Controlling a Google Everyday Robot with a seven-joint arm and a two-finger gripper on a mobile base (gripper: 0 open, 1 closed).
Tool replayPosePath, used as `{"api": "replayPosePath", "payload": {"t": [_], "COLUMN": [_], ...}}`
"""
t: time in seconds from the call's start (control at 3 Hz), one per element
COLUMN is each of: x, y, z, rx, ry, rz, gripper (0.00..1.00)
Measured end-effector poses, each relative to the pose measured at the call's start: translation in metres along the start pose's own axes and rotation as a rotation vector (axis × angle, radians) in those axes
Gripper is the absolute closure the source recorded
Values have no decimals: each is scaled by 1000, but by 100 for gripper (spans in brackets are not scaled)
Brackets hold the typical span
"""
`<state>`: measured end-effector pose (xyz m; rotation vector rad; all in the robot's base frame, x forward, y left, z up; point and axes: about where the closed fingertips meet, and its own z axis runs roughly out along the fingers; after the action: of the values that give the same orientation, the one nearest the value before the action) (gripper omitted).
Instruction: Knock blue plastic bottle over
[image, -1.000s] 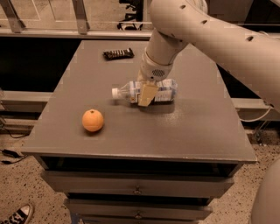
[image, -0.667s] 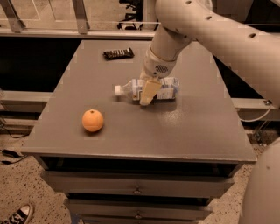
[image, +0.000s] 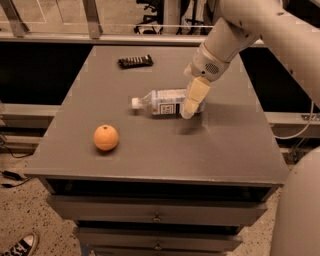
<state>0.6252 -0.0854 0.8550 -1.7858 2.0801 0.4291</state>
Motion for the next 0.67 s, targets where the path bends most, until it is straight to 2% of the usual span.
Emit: {"api": "replayPosePath", "payload": {"t": [0.33, 0.67], "x": [25, 42], "y": [8, 30], "z": [-45, -78], "rx": [24, 56], "ry": [-116, -211], "rz": [85, 137], "gripper": [0, 0]}}
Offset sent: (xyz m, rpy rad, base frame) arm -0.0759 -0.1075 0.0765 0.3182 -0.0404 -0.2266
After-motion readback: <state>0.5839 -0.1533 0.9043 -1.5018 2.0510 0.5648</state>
